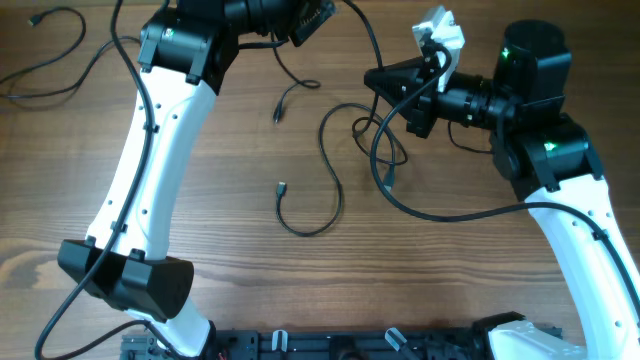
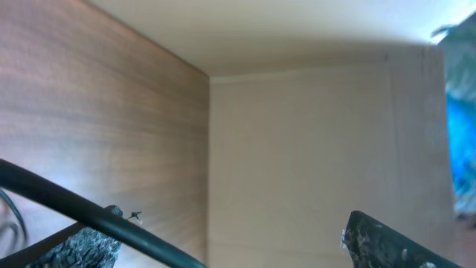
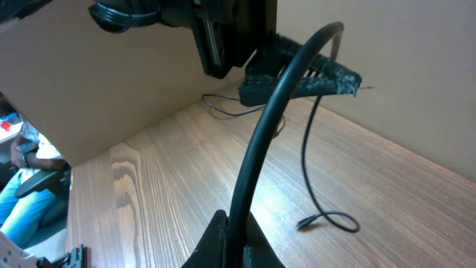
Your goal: Untangle cables
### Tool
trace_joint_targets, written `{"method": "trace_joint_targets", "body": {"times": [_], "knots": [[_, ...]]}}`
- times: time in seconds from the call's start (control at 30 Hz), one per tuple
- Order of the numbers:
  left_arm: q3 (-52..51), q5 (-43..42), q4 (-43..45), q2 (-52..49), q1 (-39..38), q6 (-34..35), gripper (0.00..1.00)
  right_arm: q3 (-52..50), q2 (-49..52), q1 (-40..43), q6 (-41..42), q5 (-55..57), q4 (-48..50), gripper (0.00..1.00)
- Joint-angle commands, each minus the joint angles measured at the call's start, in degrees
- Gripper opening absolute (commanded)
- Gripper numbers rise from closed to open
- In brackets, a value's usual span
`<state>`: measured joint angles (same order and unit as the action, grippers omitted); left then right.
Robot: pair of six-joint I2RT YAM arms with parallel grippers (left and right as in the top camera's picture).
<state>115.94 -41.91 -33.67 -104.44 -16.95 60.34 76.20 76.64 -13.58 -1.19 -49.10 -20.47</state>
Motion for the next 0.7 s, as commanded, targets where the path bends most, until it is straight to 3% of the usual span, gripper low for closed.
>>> {"method": "trace_joint_targets", "body": {"times": [0.0, 0.1, 0.33, 0.47, 0.67], "knots": [[0.22, -0.72, -0.39, 0.57, -1.07, 9.66, 0.97, -0.13, 0.42, -0.07, 0.39, -1.64, 0.2, 0.04], [0.22, -0.72, -0.66, 0.57, -2.21, 10.93, 0.97, -0.15, 0.42, -0.07, 1.88, -1.6, 0.28, 0.05], [0.22, -0.66, -0.81, 0.57, -5.29, 10.88, 0.84, -0.15, 0.83, -0.07, 3.1, -1.55, 0.24, 0.04], [0.22, -0.68, -0.79, 0.57, -5.29, 10.88, 0.64, -0.15, 0.83, -0.07, 6.34, 1.51, 0.2, 0.04], [0.22, -0.66, -0.81, 0.57, -5.29, 10.88, 0.45, -0.13, 0.83, -0.07, 7.8, 2.99, 0.24, 0.04]]}}
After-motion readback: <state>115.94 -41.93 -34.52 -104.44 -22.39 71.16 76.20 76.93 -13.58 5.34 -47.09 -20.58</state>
